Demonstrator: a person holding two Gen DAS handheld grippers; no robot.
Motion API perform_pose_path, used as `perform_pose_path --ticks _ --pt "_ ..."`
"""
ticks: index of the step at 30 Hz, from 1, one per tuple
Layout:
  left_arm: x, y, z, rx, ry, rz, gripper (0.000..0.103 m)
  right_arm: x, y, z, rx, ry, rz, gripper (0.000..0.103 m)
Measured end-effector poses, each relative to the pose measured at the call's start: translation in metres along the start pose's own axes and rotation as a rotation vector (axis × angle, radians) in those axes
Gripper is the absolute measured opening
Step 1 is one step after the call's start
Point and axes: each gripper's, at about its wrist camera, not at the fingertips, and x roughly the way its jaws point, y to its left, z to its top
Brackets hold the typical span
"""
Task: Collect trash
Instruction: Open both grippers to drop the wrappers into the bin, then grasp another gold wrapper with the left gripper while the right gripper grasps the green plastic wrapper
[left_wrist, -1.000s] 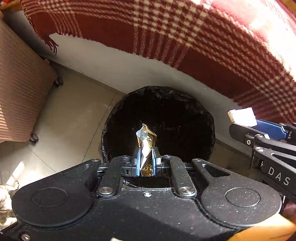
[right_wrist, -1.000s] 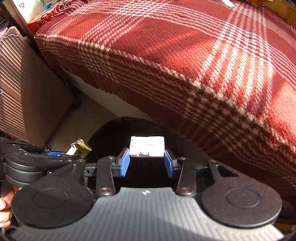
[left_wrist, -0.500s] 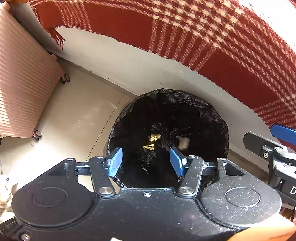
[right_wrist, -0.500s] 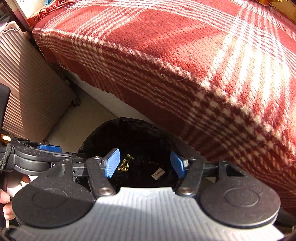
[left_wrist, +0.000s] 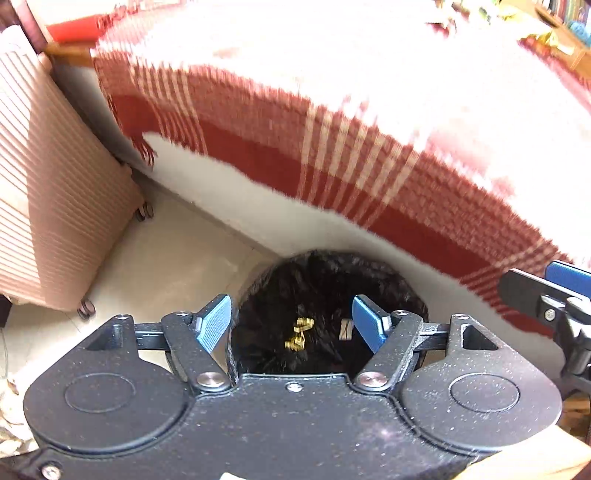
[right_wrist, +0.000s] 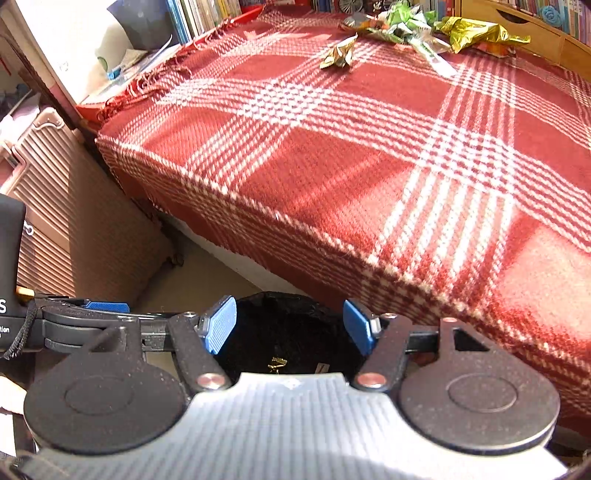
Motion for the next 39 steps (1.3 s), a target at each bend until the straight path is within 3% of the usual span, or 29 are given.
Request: perform_pose_path --ticks 10,15,19,33,39 --pt "-0.106 -0.027 0.083 0.044 -0.274 -0.051 0.083 -0.082 -0.017 0.084 0.062 -0.247 -0.020 0.082" --pt "-0.134 -0.056 0.128 0.064 -0.372 -0.087 0.086 -0.111 -0.043 0.134 0.091 -0.359 -0.071 0.085" --pt "-0.137 -0.086 0.162 0.087 -0.398 -0.098 0.087 -0.118 -0.070 0.172 0.088 -0.414 -0.120 0.086" --pt "-0.061 -0.145 0.240 0.064 -0.302 -0.106 0.085 -0.054 -0.159 0.281 0.044 -0.314 -0.221 0.087" --pt "-0.022 -0.154 0.258 0.044 -0.252 -0.088 0.073 -0.003 -0.172 0.302 -0.032 -0.193 -0.177 0.087"
